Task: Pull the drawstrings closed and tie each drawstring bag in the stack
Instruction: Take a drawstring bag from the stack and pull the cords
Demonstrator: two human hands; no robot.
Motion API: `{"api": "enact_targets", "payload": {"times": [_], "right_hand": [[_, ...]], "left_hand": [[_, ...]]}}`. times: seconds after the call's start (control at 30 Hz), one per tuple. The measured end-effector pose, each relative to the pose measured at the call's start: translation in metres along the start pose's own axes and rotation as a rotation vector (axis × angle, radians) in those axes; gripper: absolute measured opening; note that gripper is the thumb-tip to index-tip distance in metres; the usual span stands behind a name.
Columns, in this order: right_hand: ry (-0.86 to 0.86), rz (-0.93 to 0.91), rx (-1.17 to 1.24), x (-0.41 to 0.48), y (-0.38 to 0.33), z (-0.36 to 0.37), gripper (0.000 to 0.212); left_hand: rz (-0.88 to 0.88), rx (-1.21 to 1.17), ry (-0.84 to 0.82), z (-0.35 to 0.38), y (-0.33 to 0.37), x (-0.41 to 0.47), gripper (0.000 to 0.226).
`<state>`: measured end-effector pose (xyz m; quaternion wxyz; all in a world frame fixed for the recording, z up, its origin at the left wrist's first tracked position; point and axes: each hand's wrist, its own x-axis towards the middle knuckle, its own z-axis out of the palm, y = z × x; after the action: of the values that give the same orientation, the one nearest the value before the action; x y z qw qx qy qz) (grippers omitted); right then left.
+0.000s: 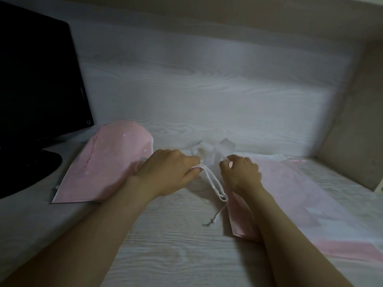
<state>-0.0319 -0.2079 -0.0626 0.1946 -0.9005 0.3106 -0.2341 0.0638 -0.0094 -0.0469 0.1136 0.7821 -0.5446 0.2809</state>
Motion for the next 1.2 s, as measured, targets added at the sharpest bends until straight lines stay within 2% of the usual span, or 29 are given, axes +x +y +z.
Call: {"api": "enact_targets", "payload": {"times": [0.03,0.1,0.17,0.2,0.3,0.4,0.47,0.5,0.6,0.7,0.8,0.9,1.03,1.2], "right_hand": [[0.087,-0.019,0.01,-0.001,0.001,-0.002,0.031],[0.19,-0.106,0.221,-0.002,-0.003,-0.007,0.024],[0.147,-0.227,0.413,-0.008,-0.014,-0.014,0.027],[0.111,-0.303,0.422,-0.011,-0.018,-0.016,0.032],[-0.036,-0.522,0.201,-0.023,-0.028,-0.018,0.043],[0.015,-0.62,-0.062,-0.019,-0.025,-0.01,0.036],[0.179,-0.599,-0.021,-0.012,-0.022,-0.008,0.016],[0.254,-0.57,0.009,-0.009,-0.021,-0.007,0.014],[0.389,-0.503,0.056,-0.004,-0.017,-0.008,0.021],[0.454,-0.398,0.097,-0.002,-0.014,-0.007,0.02],[0.472,-0.329,0.201,0.002,-0.011,-0.004,0.014],[0.46,-0.354,0.282,0.004,-0.01,0.0,0.012],[0.392,-0.356,0.372,0.002,-0.014,0.002,0.021],[0.308,-0.27,0.471,-0.002,-0.018,-0.003,0.028]], "left_hand": [[-0.013,0.021,-0.023,0.0,0.001,0.0,0.029],[-0.065,0.058,-0.045,0.003,0.004,-0.001,0.032],[-0.164,0.073,-0.033,0.006,0.007,-0.005,0.037],[-0.23,0.061,-0.026,0.008,0.007,-0.006,0.038],[-0.425,-0.02,-0.009,0.011,0.004,-0.008,0.038],[-0.498,-0.151,0.058,0.013,-0.005,-0.01,0.038],[-0.458,-0.135,0.096,0.014,-0.013,-0.012,0.036],[-0.417,-0.085,0.14,0.015,-0.018,-0.013,0.035],[-0.385,0.094,0.202,0.014,-0.026,-0.014,0.053],[-0.438,0.078,0.245,0.014,-0.029,-0.017,0.062],[-0.544,0.0,0.301,0.014,-0.029,-0.017,0.059],[-0.669,-0.175,0.324,0.018,-0.028,-0.014,0.059],[-0.851,-0.284,0.346,0.023,-0.033,-0.013,0.056],[-0.903,-0.475,0.361,0.018,-0.039,-0.012,0.035]]}}
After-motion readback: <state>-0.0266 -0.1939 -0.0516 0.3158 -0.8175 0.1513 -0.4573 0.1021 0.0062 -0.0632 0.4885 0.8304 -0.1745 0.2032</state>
